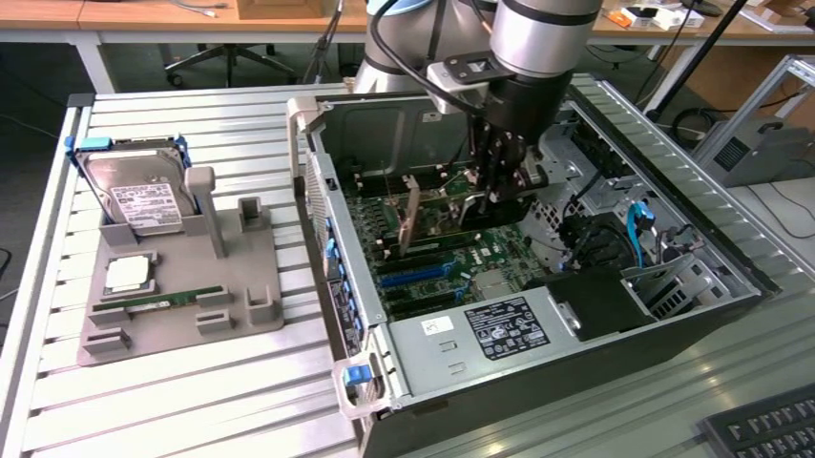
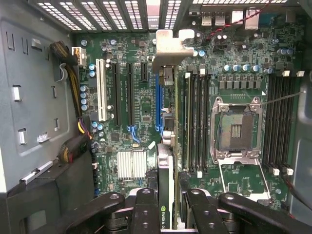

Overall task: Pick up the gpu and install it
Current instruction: 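Insert the gpu into the slot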

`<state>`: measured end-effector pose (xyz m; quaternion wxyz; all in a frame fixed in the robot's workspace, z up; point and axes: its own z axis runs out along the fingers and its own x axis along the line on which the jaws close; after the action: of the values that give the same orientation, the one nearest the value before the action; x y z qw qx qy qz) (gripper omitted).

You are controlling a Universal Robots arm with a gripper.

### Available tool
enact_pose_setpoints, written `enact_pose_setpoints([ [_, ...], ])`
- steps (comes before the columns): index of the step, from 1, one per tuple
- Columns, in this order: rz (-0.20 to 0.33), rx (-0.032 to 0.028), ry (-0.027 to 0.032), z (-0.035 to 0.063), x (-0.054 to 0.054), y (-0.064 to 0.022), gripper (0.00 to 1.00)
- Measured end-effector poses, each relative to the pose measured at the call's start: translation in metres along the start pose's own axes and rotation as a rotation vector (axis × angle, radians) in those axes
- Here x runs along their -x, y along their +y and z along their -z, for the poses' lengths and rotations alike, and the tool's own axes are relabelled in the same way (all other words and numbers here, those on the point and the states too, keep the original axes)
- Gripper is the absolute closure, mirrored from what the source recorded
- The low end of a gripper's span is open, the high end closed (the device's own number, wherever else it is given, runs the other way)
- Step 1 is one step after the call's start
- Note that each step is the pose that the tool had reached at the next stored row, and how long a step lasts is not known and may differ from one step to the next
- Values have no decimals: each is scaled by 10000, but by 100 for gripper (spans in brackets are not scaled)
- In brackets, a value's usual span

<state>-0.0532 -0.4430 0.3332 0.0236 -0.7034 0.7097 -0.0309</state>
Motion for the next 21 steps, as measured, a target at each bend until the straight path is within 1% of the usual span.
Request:
enact_pose_setpoints([
  [21, -1, 0, 0, -39, -18, 77, 73],
])
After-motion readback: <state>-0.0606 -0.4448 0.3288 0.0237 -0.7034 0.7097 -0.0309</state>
